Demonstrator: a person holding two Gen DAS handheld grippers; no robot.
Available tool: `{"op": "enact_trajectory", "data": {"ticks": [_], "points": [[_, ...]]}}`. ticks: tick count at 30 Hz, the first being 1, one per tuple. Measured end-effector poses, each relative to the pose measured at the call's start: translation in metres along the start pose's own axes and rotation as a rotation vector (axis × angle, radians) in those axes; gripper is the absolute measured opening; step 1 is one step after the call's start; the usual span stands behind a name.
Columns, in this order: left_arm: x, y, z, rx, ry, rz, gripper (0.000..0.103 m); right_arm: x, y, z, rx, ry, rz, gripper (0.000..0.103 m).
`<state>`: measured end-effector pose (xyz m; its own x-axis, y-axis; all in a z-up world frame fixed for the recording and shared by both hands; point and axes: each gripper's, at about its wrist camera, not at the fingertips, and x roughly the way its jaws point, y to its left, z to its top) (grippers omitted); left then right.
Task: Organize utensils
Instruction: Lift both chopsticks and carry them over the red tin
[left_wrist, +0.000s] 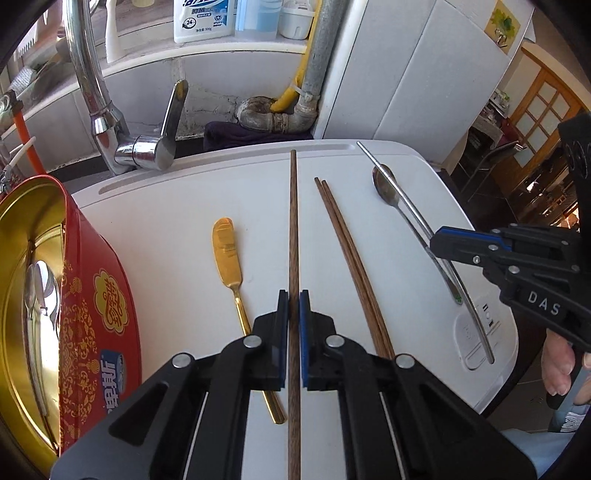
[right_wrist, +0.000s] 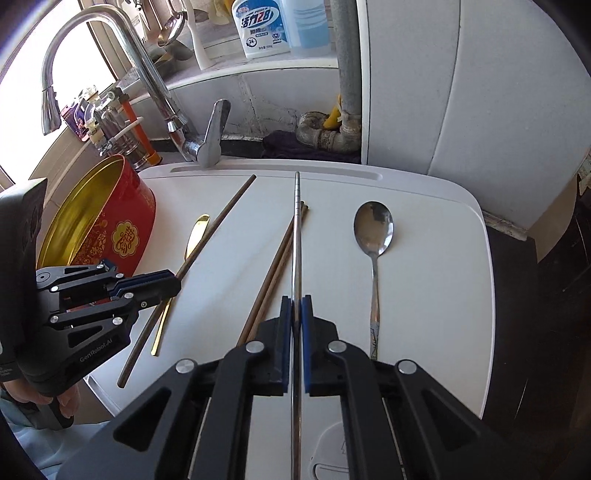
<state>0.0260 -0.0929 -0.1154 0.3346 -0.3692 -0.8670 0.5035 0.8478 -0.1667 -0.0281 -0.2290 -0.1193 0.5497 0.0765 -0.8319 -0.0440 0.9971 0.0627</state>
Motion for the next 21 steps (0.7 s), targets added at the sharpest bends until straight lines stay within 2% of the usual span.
{"op": "enact_trajectory", "data": {"ticks": [9, 15, 21], "points": [[-0.040, 0.027, -0.006, -0.071, -0.061, -0.029, 0.006, -0.002, 0.039, 0.016, -0.052, 0.002, 0.061, 0.006], [-0.083, 0.070, -0.019, -0.150, -0.116, -0.004, 0.006, -0.007, 0.089, 0.042, -0.132, -0.019, 0.135, 0.006], [-0.126, 0.129, -0.028, -0.234, -0.164, 0.039, 0.006, -0.004, 0.149, 0.075, -0.187, -0.023, 0.272, 0.006]]}}
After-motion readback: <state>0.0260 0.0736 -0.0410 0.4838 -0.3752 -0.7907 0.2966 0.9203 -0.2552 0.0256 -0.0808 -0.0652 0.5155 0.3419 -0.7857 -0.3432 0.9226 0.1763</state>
